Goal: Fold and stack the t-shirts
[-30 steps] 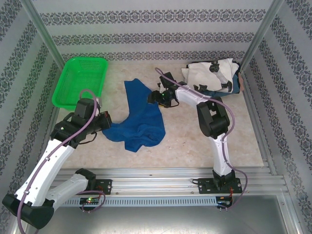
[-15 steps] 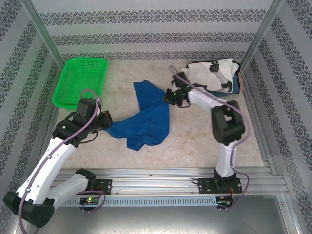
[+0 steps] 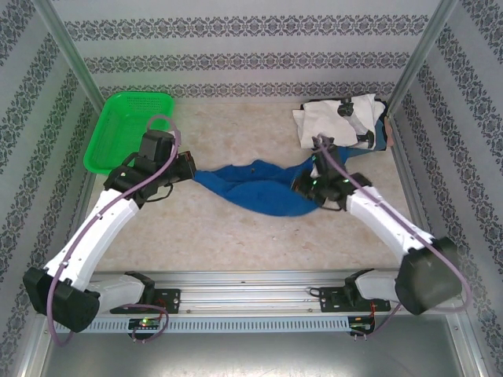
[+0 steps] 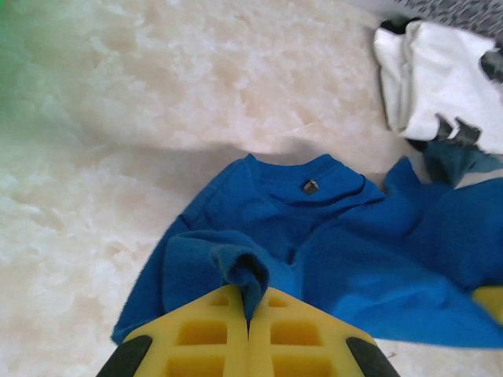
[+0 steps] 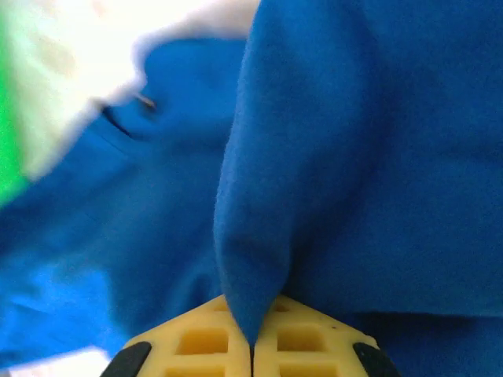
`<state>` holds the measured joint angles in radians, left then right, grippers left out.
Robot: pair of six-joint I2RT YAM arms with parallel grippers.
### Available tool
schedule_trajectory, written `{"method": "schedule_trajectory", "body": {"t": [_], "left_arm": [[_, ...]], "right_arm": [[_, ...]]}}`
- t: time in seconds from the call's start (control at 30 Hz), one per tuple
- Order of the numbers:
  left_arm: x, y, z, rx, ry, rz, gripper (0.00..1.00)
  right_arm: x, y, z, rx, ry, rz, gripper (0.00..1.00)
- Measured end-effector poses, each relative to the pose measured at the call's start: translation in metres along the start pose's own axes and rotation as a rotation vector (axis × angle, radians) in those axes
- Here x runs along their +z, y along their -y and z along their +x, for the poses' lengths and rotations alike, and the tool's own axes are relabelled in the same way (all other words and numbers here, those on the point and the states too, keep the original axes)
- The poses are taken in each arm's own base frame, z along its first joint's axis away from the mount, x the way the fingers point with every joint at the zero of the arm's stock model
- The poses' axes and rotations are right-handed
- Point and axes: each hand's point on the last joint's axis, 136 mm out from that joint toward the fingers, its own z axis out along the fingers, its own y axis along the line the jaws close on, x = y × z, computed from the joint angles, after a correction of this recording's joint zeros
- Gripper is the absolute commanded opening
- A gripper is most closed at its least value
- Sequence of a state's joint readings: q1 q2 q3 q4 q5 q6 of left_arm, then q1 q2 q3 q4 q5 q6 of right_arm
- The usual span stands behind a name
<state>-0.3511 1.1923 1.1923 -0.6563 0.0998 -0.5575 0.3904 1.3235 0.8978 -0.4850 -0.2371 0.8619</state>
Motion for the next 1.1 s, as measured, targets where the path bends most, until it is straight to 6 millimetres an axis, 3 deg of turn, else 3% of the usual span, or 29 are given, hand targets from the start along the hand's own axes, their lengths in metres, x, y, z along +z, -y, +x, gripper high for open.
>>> {"method": "schedule_trajectory", "body": {"t": [0.07,0.1,0.2,0.27,0.37,0.47,0.53,0.63,0.7,0.87,1.1], "left_arm": [[0.008,-0.007,0.009,0.004,-0.025,-0.025,0.0],[0.012,-0.012,0.015,0.006,-0.039,-0.041,0.0],[0.023,-0.03,0.037,0.006,-0.088,-0.089,0.0],[0.027,-0.04,0.052,0.006,-0.118,-0.112,0.0],[0.027,-0.049,0.067,0.005,-0.135,-0.12,0.0],[0.023,-0.053,0.074,0.0,-0.121,-0.109,0.0],[0.021,-0.053,0.075,-0.001,-0.108,-0.102,0.0],[0.022,-0.053,0.076,-0.003,-0.101,-0.089,0.0],[0.023,-0.053,0.076,-0.003,-0.1,-0.088,0.0],[0.023,-0.052,0.075,-0.003,-0.093,-0.083,0.0],[0.021,-0.051,0.074,-0.003,-0.086,-0.08,0.0]], "right_arm": [[0.023,0.016,0.026,0.037,-0.107,0.06,0.49],[0.031,0.021,0.034,0.055,-0.148,0.083,0.52],[0.026,0.025,0.031,0.084,-0.156,0.088,0.59],[0.01,0.02,0.011,0.097,-0.115,0.062,0.61],[-0.027,0.003,-0.035,0.082,-0.006,-0.002,0.62],[-0.06,-0.011,-0.076,0.037,0.098,-0.044,0.63],[-0.07,-0.013,-0.092,0.015,0.123,-0.055,0.62],[-0.055,-0.005,-0.107,-0.027,0.093,-0.025,0.61],[-0.031,0.004,-0.11,-0.075,0.037,0.013,0.6],[0.02,0.042,-0.103,-0.125,-0.098,0.119,0.59],[0.038,0.078,-0.108,-0.131,-0.13,0.219,0.59]]}}
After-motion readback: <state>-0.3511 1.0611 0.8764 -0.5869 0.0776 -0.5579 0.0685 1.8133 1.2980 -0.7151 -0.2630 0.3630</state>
